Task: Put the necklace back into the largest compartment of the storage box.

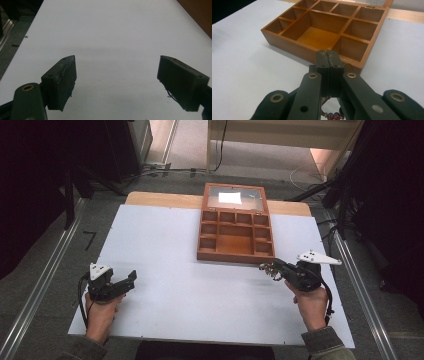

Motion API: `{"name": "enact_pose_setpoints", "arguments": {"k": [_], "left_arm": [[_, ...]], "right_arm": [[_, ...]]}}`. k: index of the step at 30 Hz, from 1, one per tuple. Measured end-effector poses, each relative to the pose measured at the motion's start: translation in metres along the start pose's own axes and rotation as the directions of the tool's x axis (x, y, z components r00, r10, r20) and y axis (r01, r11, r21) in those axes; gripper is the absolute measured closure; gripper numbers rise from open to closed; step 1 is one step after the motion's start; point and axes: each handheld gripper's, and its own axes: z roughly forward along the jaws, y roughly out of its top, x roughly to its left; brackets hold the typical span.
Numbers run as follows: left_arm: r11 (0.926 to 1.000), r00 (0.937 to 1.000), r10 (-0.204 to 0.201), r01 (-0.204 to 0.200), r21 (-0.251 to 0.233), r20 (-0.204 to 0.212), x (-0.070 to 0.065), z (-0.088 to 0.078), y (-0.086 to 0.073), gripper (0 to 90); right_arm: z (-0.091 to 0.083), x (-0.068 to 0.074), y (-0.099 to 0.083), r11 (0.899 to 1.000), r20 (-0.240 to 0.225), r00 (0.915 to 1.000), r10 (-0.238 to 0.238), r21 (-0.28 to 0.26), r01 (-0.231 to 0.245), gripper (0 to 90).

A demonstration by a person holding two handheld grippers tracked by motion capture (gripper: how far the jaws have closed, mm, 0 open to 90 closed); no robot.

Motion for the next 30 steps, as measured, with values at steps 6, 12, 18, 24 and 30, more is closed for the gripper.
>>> {"name": "enact_pose_setpoints", "arguments": {"k": [6, 12, 18, 24, 30], "left_arm": [[1.0, 1.0, -0.001, 0.001, -0.002, 0.001, 0.0, 0.0, 0.0, 15.9], [1.0, 1.0, -0.002, 0.002, -0.004, 0.001, 0.0, 0.0, 0.0, 15.9], [1.0, 1.0, -0.002, 0.002, -0.003, 0.002, 0.0, -0.001, 0.0, 15.9], [1.0, 1.0, -0.002, 0.002, -0.003, 0.003, 0.0, -0.001, 0.0, 15.9], [1.0, 1.0, 0.002, -0.002, -0.003, 0.004, 0.001, -0.001, 0.0, 15.9]], "right_arm": [[0.004, 0.002, 0.006, 1.0, -0.004, 1.0, -0.003, -0.006, 0.003, 86.5], [0.009, 0.005, 0.011, 1.0, -0.009, 0.9999, -0.01, -0.006, 0.01, 86.5], [0.015, 0.007, 0.016, 1.0, -0.014, 0.9998, -0.011, -0.005, 0.011, 86.5], [0.021, 0.01, 0.021, 1.0, -0.02, 0.9997, -0.015, -0.008, 0.014, 86.5], [0.028, 0.011, 0.024, 1.0, -0.024, 0.9996, -0.013, -0.004, 0.013, 86.5]]}}
